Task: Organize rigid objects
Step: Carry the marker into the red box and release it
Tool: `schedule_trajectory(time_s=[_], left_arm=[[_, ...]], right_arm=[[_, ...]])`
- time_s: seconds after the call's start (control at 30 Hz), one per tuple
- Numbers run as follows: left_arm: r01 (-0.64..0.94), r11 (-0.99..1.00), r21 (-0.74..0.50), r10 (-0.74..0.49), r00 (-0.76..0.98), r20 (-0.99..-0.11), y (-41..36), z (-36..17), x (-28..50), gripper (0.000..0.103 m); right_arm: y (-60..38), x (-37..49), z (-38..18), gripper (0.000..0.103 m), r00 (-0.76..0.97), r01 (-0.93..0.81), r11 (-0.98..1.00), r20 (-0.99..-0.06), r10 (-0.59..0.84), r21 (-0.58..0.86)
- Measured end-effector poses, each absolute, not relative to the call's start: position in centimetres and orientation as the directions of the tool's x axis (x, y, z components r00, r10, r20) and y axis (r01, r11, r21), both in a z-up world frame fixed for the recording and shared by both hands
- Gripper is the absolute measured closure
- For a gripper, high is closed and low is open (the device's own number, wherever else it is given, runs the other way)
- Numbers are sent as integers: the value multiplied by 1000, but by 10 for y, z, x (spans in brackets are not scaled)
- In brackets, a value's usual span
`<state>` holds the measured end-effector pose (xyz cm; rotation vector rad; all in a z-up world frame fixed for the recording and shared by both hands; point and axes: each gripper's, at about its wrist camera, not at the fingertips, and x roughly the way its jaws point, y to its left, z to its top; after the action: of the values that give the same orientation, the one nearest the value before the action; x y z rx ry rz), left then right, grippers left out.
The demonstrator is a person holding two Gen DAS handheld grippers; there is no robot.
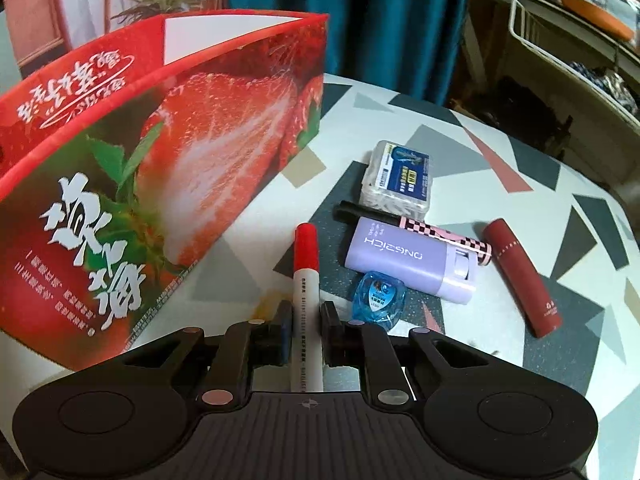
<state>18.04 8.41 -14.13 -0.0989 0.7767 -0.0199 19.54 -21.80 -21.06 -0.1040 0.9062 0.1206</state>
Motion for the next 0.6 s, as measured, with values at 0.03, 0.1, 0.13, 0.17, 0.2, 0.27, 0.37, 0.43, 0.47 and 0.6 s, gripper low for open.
schedule_trajectory(time_s=[0.03,0.1,0.13,0.17,0.2,0.27,0.37,0.43,0.47,0.6], left_arm=[[-19,995,-96,-54,713,-699,84,-141,180,81],[-19,995,-98,-55,713,-699,84,-141,180,81],[-19,995,-98,-55,713,-698,84,-141,180,81],[-19,995,-97,-55,714,-698,84,-141,180,81],[-18,995,-97,-55,713,-699,84,-141,180,81],[-18,995,-97,-55,713,-699,84,-141,180,81],[-15,995,-96,-57,711,-701,84,-141,181,81],[-11,996,-92,-57,710,-702,84,-141,182,81],[-11,996,-93,-58,709,-703,84,-142,182,81],[-10,995,-94,-59,713,-699,84,-142,181,82]], right_arm=[[-218,195,-211,89,612,-146,988,-789,58,-40],[-217,195,-211,89,613,-147,988,-788,56,-44],[-216,194,-211,89,612,-150,988,-788,56,-46],[-215,193,-211,89,613,-157,986,-788,53,-56],[-213,191,-211,89,618,-166,983,-785,45,-74],[-207,188,-211,90,627,-203,970,-779,21,-137],[-203,187,-199,90,653,-241,954,-757,23,-179],[-202,189,-182,90,688,-246,949,-725,26,-199],[-202,191,-172,90,711,-246,946,-702,28,-211],[-201,198,-131,90,801,-225,949,-597,49,-223]])
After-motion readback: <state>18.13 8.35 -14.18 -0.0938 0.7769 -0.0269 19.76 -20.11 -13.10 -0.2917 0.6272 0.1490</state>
